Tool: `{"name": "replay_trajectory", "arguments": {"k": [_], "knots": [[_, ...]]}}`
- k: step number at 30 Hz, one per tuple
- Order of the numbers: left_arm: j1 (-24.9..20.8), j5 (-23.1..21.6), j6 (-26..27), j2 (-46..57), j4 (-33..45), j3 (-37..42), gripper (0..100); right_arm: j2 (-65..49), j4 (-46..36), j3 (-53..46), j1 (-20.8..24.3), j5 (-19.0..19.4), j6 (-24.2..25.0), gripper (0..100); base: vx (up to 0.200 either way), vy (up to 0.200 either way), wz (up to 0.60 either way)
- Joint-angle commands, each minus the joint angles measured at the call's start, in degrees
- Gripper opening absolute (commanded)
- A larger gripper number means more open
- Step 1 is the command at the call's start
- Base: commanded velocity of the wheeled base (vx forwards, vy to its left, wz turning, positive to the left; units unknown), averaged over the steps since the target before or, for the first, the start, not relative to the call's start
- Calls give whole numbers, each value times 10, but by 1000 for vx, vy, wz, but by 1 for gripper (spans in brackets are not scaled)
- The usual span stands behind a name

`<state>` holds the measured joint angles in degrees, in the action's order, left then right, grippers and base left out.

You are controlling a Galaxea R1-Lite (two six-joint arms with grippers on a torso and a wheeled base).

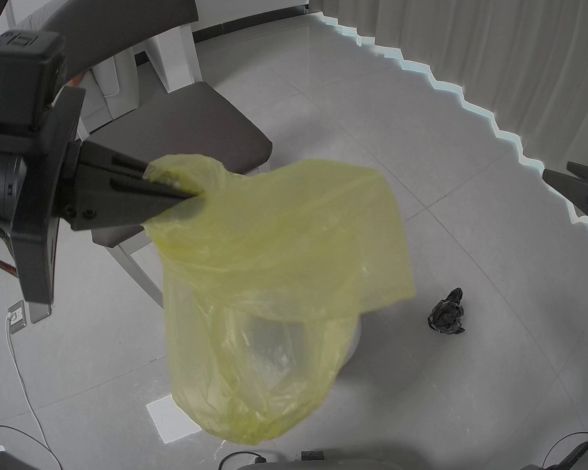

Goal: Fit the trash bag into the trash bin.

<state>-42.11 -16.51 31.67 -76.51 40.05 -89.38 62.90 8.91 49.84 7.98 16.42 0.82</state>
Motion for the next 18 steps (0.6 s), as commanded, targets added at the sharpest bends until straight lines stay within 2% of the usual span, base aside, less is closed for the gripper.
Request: {"name": "replay_trajectory", "arguments": {"k": [1, 9, 18], "knots": [[-39, 6, -3, -24, -4, -10, 0, 104, 1, 47, 2, 17, 8, 100, 0, 0, 0], [-50, 9, -7, -25, -6, -9, 0, 184, 1, 56, 34, 19, 28, 100, 0, 0, 0], [-51, 17, -6, -22, -32, -10, 0, 144, -5, -32, 61, 22, 26, 100, 0, 0, 0]]}}
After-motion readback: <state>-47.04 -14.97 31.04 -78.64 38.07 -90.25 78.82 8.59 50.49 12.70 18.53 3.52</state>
